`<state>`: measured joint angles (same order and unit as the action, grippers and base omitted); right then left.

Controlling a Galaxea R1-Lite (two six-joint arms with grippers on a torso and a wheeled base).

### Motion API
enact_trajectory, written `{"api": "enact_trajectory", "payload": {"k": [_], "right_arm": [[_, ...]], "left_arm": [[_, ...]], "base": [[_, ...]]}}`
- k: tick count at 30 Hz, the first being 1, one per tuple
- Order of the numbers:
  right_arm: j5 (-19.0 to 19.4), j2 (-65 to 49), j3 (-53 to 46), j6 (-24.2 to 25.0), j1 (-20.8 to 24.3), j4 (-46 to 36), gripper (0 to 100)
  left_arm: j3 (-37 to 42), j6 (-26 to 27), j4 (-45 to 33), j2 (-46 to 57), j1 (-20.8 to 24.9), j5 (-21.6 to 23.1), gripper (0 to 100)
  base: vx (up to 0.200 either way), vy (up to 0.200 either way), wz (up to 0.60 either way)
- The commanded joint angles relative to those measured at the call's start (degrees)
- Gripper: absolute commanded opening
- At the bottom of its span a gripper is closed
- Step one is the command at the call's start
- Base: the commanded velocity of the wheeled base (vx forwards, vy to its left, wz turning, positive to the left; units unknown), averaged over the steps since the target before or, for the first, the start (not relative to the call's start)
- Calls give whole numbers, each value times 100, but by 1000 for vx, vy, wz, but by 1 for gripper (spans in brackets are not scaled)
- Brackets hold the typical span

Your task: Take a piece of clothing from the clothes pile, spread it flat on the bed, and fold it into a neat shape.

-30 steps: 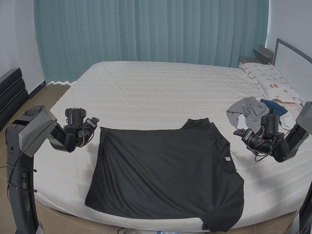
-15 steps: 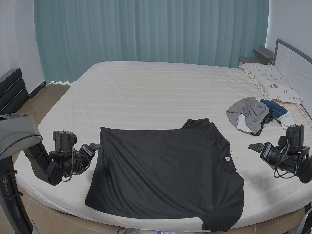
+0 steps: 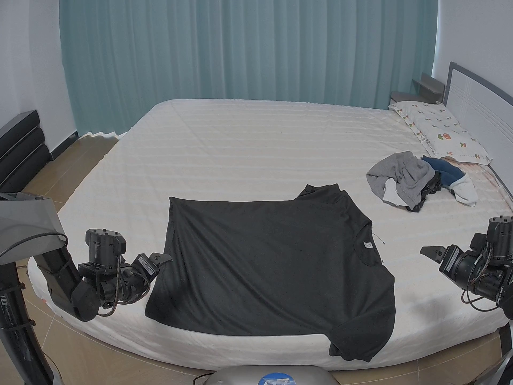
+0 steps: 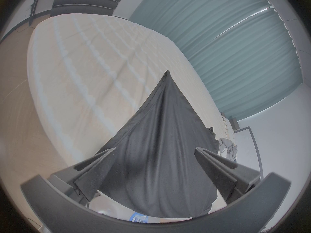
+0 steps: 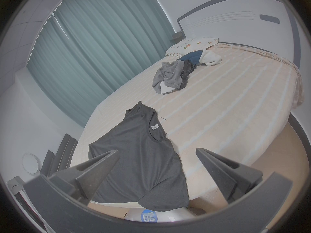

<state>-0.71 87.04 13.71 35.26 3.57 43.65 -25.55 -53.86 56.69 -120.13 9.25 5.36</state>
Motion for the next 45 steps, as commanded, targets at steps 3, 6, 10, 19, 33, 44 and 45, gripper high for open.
{"api": "enact_trajectory", "payload": {"k": [3,6,10,19,33,44,45], "right_arm": [[9,164,17,-27,12,20,100],[27,199,26,-36,12,20,100],[62,270,44,-45,12,20,100],[115,718,211,-63,126,91,100],[123,2256,1133,60,988,99,100],[141,2783,1186,561,996,486,100],[141,2792,1186,561,996,495,100]], "left_arm": [[6,16,115,-266,-11,0,100],[50,16,317,-345,-20,-9,100],[112,24,457,-424,-11,-9,100],[235,429,466,-424,-82,-18,100],[727,1431,475,-732,-82,9,100],[824,1870,475,-855,-64,-18,100],[815,1870,475,-855,-64,-18,100]], "base": [[0,0,0],[0,0,0],[0,0,0],[0,0,0],[0,0,0],[0,0,0],[0,0,0]]}}
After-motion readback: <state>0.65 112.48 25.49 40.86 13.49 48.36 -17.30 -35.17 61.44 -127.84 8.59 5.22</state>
